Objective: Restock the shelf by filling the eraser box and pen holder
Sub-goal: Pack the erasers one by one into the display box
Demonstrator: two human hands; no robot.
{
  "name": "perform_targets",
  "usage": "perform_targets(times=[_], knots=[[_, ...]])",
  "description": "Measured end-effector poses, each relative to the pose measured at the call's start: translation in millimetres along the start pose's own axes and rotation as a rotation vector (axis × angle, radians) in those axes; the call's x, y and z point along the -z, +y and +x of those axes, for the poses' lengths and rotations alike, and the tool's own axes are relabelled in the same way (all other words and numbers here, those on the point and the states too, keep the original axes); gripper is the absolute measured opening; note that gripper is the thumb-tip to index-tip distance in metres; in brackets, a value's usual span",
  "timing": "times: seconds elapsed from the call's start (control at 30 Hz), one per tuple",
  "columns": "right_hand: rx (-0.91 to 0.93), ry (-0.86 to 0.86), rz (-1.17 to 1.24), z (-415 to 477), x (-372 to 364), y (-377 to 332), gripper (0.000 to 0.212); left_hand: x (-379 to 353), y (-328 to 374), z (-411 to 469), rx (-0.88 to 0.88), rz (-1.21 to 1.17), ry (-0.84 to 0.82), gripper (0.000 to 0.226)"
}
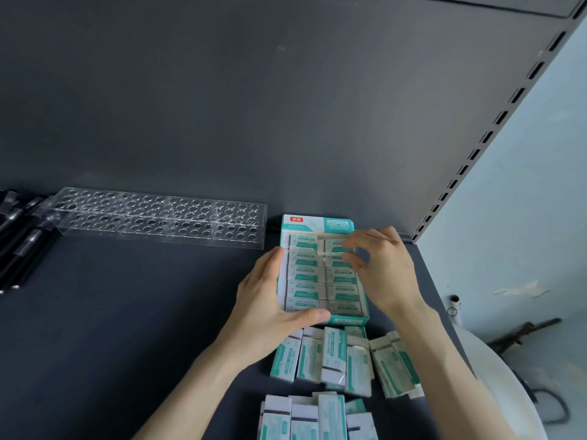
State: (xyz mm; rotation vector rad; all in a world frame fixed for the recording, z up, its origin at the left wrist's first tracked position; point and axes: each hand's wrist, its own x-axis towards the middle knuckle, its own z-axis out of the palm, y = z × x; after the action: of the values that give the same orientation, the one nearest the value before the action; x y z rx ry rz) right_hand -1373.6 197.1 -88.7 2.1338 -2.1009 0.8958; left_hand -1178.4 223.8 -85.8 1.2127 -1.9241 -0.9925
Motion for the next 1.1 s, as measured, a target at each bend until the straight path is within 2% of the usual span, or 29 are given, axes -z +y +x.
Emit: perform_targets(times=[0.37,0.73,0.83,0.93,1.0,1.1], knots=[[-0.026,-0.061,-0.028,7,-5,-1,0.015,1,0,0,0.032,0.019,-0.015,0.084],[-0.082,-0.08,0.001,10,-1,-4,0.02,0,-4,0,0.076,0.0,-0.026,0.075],[-0.103,-0.057,0.108,1,5,-8,0.022,1,-3,-1,0.096,-0.007,-0.024,0.083],[-0.12,-0.031,0.297,-18,17,-14,0.013,3,1,-3,0.12,0.009,0.05,0.093],[-0.113,-0.04,0.396,-36,27,-20,0.01,4,4,-9,0.051,0.09,0.115,0.083],[-0.092,-0.025,0.445,-64,41,-25,0.017,3,10,-25,-0.072,0.17,0.202,0.061]])
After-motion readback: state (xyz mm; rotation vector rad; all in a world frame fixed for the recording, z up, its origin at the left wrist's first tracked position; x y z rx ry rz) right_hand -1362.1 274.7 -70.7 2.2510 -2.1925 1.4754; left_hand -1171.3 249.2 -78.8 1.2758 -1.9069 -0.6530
